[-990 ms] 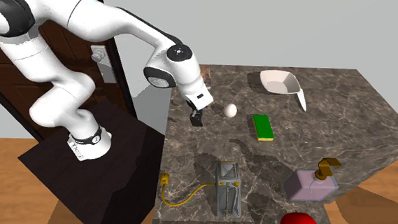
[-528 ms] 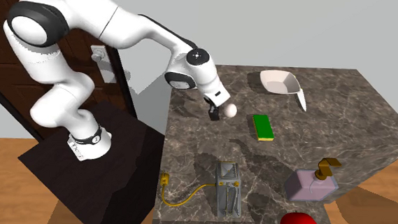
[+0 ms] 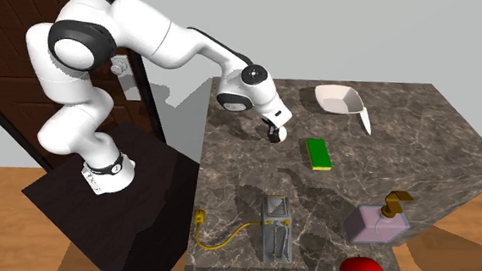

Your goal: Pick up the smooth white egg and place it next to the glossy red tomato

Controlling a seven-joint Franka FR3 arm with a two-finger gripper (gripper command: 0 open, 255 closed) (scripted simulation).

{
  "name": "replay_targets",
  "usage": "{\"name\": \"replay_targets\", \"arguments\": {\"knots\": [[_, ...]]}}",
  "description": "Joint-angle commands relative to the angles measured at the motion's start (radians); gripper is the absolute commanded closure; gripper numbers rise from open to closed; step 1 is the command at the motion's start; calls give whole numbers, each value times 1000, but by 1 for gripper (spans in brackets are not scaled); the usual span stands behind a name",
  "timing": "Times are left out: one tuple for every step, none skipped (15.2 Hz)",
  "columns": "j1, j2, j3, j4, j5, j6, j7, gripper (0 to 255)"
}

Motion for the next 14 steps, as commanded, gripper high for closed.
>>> {"name": "replay_targets", "arguments": {"knots": [[10, 34, -2, 14, -10, 23, 7, 0], [14, 48, -3, 19, -15, 33, 10, 0], [19, 62, -5, 25, -19, 41, 12, 0], [23, 76, -6, 30, -23, 50, 15, 0], [26, 84, -8, 33, -25, 55, 16, 0], [26, 84, -8, 33, -25, 55, 16, 0], [26, 84, -8, 33, -25, 55, 16, 0], [26, 84, -8, 33, -25, 55, 16, 0], [26, 84, -8, 33, -25, 55, 16, 0], [26, 84, -8, 33, -25, 55, 16, 0], [26, 84, -8, 33, -25, 55, 16, 0], [26, 84, -8, 33, -25, 55, 16, 0], [26, 84, -8, 33, -25, 55, 16, 255], [26, 84, -8, 33, -25, 55, 16, 255]]}}
